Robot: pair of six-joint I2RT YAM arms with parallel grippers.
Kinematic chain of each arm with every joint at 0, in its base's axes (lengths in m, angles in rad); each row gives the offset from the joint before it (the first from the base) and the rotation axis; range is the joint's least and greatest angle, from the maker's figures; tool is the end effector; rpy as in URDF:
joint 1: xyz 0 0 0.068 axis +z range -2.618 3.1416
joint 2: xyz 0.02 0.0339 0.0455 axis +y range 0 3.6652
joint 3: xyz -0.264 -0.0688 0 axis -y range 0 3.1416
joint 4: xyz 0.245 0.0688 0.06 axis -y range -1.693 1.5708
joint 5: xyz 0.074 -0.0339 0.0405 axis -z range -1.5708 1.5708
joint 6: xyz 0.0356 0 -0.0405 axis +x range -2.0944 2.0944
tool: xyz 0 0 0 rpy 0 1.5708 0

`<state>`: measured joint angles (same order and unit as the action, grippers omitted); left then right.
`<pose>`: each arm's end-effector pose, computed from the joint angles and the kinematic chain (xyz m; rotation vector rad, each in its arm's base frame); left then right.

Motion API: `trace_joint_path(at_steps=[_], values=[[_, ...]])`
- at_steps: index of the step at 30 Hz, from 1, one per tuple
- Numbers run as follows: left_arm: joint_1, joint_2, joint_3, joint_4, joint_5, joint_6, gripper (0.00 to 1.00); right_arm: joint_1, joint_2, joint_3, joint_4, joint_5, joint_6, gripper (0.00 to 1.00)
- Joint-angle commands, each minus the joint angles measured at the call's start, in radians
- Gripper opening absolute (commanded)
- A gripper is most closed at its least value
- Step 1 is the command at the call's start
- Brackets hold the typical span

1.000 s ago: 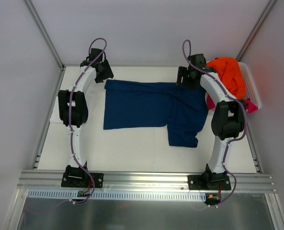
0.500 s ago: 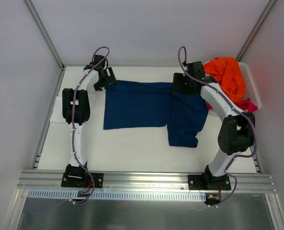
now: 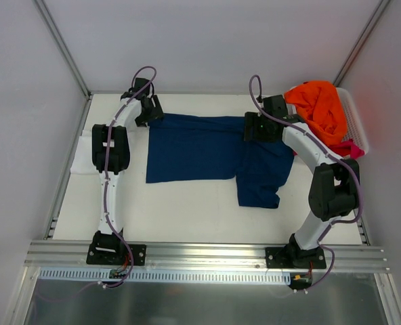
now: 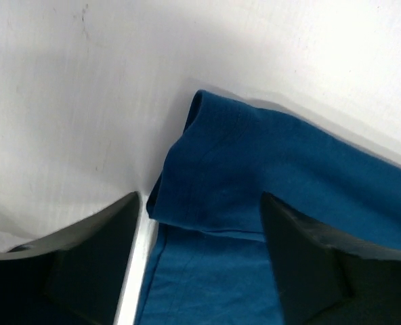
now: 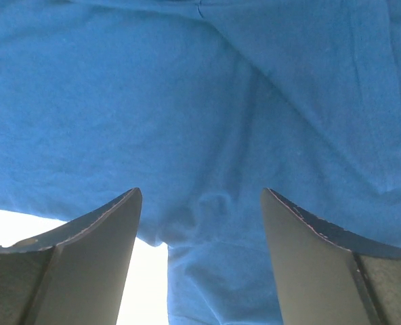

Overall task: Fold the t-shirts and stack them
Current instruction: Fold the flattened tshirt in 1/3 of the way

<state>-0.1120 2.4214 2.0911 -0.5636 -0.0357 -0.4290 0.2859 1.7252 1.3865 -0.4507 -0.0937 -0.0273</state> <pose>0.5351 -0.0589 0.1795 -0.4058 2.4400 -0.1901 0.3720 0.1128 0.2718 -0.4145 2.3317 0.2358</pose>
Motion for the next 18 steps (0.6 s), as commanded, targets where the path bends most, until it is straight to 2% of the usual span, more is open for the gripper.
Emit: trace_joint_path(at_steps=[1, 4, 5, 8, 9, 18], values=[[-0.006, 0.013, 0.049, -0.007, -0.029, 0.009, 0.68, 0.001, -0.078, -0.017, 0.035, -0.017, -0.010, 0.75], [-0.006, 0.011, 0.049, -0.007, -0.039, 0.007, 0.44, 0.002, -0.073, -0.021, 0.033, -0.018, -0.010, 0.75], [-0.006, 0.007, 0.047, -0.007, -0.043, 0.007, 0.26, 0.002, -0.070, -0.021, 0.035, -0.023, -0.008, 0.74], [-0.005, 0.001, 0.038, -0.007, -0.046, 0.006, 0.03, 0.004, -0.050, -0.020, 0.037, -0.032, -0.005, 0.74], [-0.006, -0.005, 0.035, -0.007, -0.046, 0.004, 0.00, 0.004, -0.047, -0.020, 0.038, -0.032, -0.003, 0.74], [-0.009, -0.082, -0.003, -0.009, -0.043, -0.001, 0.00, 0.015, -0.021, -0.014, 0.038, -0.041, -0.002, 0.74]])
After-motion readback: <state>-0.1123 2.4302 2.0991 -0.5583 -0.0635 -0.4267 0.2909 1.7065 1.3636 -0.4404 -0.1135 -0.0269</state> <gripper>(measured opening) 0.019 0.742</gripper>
